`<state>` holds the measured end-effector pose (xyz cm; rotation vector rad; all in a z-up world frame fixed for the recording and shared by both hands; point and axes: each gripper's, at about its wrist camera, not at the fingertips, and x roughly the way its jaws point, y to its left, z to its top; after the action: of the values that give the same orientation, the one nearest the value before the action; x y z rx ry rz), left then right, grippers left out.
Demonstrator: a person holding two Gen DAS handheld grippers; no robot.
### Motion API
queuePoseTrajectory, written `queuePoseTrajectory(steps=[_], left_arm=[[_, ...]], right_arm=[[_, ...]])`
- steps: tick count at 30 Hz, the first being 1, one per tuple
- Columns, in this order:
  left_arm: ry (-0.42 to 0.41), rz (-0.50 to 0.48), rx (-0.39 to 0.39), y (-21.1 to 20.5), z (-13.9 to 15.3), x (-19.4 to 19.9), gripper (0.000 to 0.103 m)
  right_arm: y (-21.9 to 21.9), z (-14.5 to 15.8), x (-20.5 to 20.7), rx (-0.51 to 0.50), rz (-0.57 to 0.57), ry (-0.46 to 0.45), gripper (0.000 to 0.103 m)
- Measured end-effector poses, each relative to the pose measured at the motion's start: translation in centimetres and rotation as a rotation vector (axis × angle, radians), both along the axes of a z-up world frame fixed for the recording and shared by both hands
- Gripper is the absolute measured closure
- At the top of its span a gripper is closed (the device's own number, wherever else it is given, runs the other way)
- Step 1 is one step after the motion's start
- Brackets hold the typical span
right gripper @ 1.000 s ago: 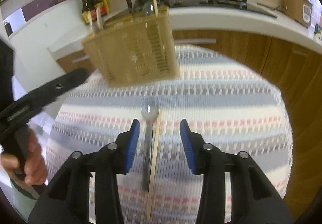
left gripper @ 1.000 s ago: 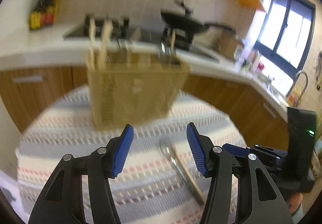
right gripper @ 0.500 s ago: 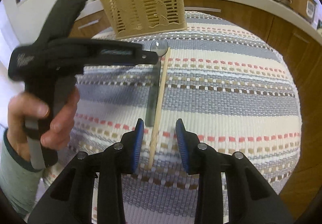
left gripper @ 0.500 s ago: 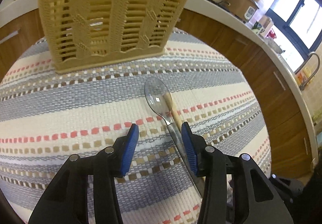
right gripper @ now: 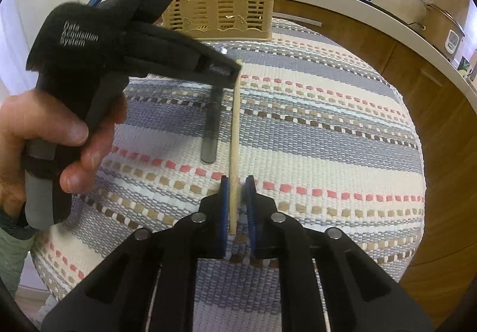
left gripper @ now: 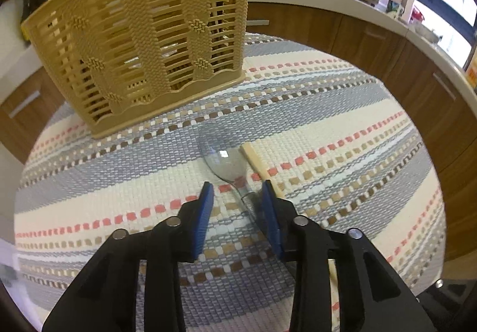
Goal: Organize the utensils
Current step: 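Grasp a clear spoon with the left tool while the right tool grasps a chopstick, then lift the clear spoon and chopstick up toward the caddy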
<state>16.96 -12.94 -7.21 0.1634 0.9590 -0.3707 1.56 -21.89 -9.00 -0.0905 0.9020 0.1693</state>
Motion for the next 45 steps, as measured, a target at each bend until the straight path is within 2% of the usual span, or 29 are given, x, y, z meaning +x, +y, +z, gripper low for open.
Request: queuePoseTrajectory(steps=[4, 9, 11, 13, 22, 28, 31, 34, 36, 40, 45], left_arm=[[0.01, 0.001, 0.005, 0.1, 0.2, 0.2, 0.074], [-0.019, -0.01, 0.083, -1.2, 0.0, -0.2, 0.076], [-0.022, -0.012, 0.09, -1.3, 0.0, -0.5, 0.089], [-0.034, -0.012, 0.105, -1.1, -0.1, -0.9, 0.093], [-0.008, 0.04, -0.008, 3.5, 0.4, -3.7, 0.093], [0.002, 0.065, -0.026, 6.9, 0.6, -5.1, 0.093], [0.028, 0.067, -0.066, 8.4, 0.6, -5.3, 0.093], [0.047, 0.064, -0.093, 9.5, 0.4, -5.4, 0.093], [0.044, 0.064, -0.089, 9.4, 0.3, -5.3, 0.093], [0.043, 0.066, -0.087, 10.2, 0.5, -5.4, 0.093], [0.051, 0.069, -0.062, 11.0, 0.8, -5.2, 0.093]], right_arm=[[-0.3, 0.0, -0.1, 0.01, -0.005, 0.0, 0.098], [-0.3, 0.0, 0.0, 0.008, -0.012, 0.004, 0.099], [-0.6, 0.0, 0.1, 0.017, -0.02, 0.008, 0.099], [-1.0, 0.0, 0.2, 0.024, -0.032, 0.011, 0.099], [-2.6, 0.0, 0.2, 0.051, -0.07, 0.024, 0.099], [-4.0, 0.0, 0.5, 0.16, -0.068, 0.05, 0.097], [-4.3, 0.1, 1.1, 0.201, -0.062, 0.078, 0.09], [-4.2, 0.9, 2.2, 0.23, -0.042, 0.089, 0.077], [-4.0, 1.4, 3.1, 0.237, -0.03, 0.094, 0.065], [-3.5, 1.7, 6.5, 0.169, -0.041, 0.159, 0.064], [-3.2, 1.2, 11.0, 0.17, -0.027, 0.276, 0.067]])
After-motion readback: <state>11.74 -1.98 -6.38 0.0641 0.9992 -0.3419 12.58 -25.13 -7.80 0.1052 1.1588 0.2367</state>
